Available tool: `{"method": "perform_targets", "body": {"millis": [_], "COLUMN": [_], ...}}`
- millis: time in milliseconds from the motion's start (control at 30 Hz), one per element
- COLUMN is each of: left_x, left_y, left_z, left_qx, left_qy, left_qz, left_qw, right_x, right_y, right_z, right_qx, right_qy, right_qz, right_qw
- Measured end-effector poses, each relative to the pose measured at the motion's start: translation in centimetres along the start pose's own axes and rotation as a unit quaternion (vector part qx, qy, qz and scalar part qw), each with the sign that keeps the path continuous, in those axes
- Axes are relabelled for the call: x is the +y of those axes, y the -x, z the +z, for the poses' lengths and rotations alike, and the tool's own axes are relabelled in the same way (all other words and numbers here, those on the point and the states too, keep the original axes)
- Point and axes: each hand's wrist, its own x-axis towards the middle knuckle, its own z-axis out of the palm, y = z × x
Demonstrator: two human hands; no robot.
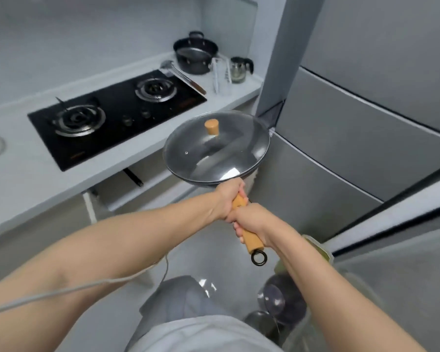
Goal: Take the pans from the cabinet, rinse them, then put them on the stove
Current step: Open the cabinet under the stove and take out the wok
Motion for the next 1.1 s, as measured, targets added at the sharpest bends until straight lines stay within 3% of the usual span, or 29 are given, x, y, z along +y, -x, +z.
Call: {"method": "perform_targets", "body": {"millis": [200, 467, 533, 567, 633, 767, 900, 1100], "left_x": [4.2, 7.1, 6.9, 6.2, 5.2, 3.9, 2.8, 1.5], "left_y": [7.5, 18.4, 21.1, 24.3, 26.5, 28.7, 32.4, 34.1], "left_z": [-7.4, -28.3, -33.5, -42.2, -48.1, -52.2, -63.5, -74.7], "left_qx": [0.065, 0.177, 0.206, 0.253, 0.309, 0.322, 0.368, 0.411], "left_qy": [0.050, 0.163, 0.194, 0.229, 0.244, 0.249, 0.302, 0.366], "left_qz": [0.061, 0.146, 0.118, 0.134, 0.145, 0.128, 0.127, 0.115], "left_qw": [0.995, 0.960, 0.952, 0.930, 0.907, 0.904, 0.870, 0.827], "right_x": [-4.9, -11.0, -11.8, -12.2, -12.4, -12.1, -12.6, -13.4], "right_y": [4.9, 7.6, 7.9, 8.9, 9.6, 9.1, 9.9, 9.1], "right_z": [7.7, 27.4, 32.5, 41.3, 47.3, 52.6, 64.0, 75.4], "right_qx": [-0.072, -0.191, -0.222, -0.266, -0.290, -0.315, -0.355, -0.379], "right_qy": [0.027, 0.141, 0.169, 0.200, 0.231, 0.253, 0.283, 0.351], "right_qz": [-0.046, -0.101, -0.109, -0.098, -0.090, -0.084, -0.081, -0.074], "right_qw": [0.996, 0.966, 0.954, 0.938, 0.924, 0.911, 0.887, 0.853]}}
